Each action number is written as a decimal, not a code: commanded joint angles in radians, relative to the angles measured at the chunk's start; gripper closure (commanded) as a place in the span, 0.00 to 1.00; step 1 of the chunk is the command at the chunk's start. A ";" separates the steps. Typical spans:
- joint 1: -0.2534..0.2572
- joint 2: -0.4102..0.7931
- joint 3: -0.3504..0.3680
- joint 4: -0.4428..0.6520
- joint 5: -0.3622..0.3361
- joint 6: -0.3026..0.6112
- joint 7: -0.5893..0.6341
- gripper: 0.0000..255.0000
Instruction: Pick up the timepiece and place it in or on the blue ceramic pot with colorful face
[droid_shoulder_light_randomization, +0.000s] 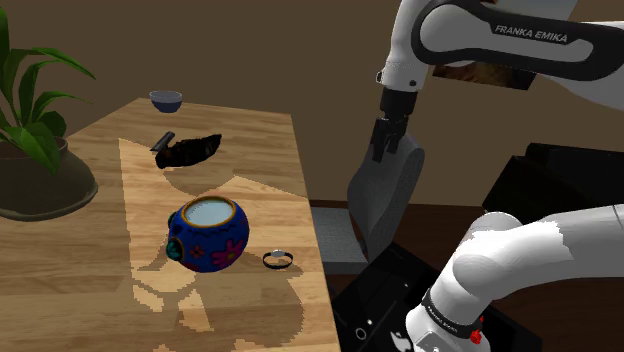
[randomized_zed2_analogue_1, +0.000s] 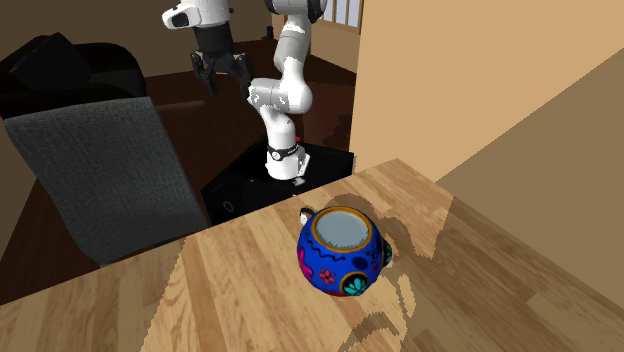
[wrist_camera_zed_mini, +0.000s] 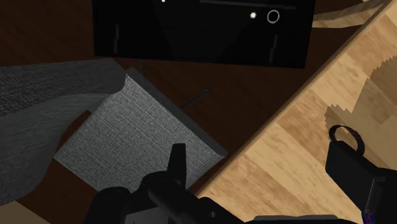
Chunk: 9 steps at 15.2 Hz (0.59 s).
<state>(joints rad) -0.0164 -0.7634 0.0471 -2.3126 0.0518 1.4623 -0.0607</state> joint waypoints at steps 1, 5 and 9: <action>0.000 0.000 0.000 0.000 0.000 0.000 0.000 0.00; 0.045 0.062 0.036 -0.054 0.030 0.114 -0.032 0.00; 0.091 0.137 0.074 -0.093 0.058 0.228 -0.065 0.00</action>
<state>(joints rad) 0.0622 -0.6450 0.1103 -2.3900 0.1022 1.6539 -0.1172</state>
